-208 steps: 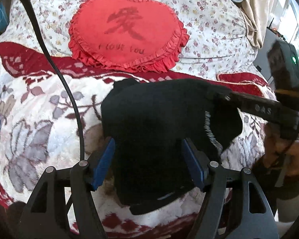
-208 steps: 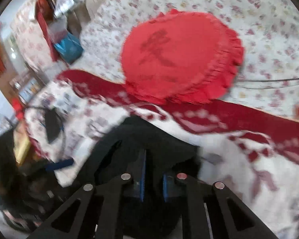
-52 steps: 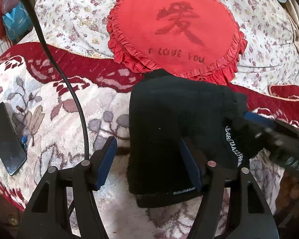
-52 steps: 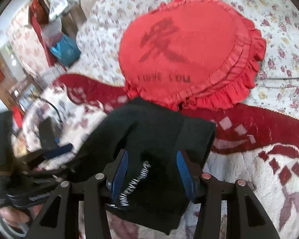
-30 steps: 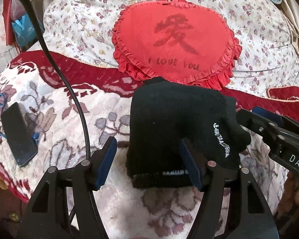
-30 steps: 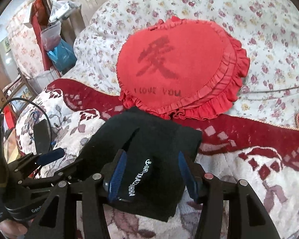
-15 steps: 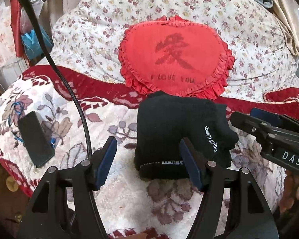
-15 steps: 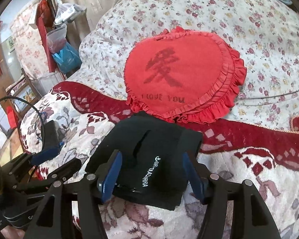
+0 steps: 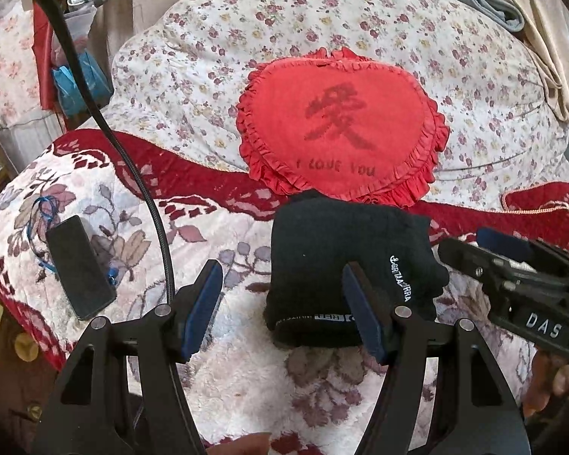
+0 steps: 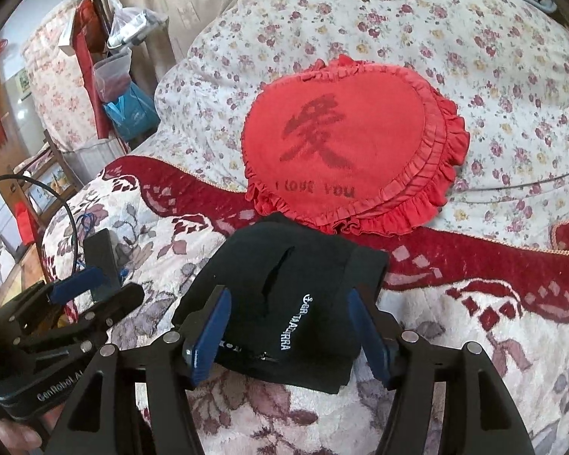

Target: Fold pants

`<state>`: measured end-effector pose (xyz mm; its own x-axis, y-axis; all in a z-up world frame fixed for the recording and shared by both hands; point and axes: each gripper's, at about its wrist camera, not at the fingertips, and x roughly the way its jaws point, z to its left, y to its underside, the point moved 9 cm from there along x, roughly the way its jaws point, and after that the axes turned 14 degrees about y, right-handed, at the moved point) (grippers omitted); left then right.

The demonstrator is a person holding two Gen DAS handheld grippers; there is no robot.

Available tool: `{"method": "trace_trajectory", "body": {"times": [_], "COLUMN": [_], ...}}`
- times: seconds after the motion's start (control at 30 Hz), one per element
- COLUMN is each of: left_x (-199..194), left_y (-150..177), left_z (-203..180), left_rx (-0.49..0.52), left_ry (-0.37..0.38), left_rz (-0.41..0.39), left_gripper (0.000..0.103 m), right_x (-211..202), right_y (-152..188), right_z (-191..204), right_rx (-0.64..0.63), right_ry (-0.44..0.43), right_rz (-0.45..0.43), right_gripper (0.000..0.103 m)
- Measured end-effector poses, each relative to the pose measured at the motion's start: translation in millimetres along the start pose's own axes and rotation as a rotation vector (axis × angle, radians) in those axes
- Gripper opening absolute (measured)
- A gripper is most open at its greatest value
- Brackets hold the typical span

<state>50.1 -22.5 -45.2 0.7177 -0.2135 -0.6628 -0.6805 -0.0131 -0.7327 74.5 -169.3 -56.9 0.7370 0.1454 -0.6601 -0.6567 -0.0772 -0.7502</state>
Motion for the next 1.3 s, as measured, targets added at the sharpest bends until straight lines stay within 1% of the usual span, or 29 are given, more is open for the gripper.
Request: {"method": "trace_trajectory", "body": {"times": [0.17,0.4,0.67,1.3], "left_x": [-2,2,6,11], "left_y": [-2,0,1,4], "left_z": [0,2,6,4], "left_rx": [0.008,0.013,0.017,0.023], "left_ry": [-0.01,-0.018,-0.043,-0.038], "left_rz": [-0.008,0.003,0.01,0.028], "left_gripper": [0.066,0.066,0.066,0.066], "right_x": [4,9,17,25], "right_y": [7,11,17,24], "right_z": [0,2,3,7], "right_rx": [-0.003,0.004,-0.007,-0.027], "right_ry": [-0.004,-0.022,-0.02,-0.028], "right_rz": [0.018,0.036,0.061,0.082], "right_gripper": [0.063,0.063,0.063,0.063]}}
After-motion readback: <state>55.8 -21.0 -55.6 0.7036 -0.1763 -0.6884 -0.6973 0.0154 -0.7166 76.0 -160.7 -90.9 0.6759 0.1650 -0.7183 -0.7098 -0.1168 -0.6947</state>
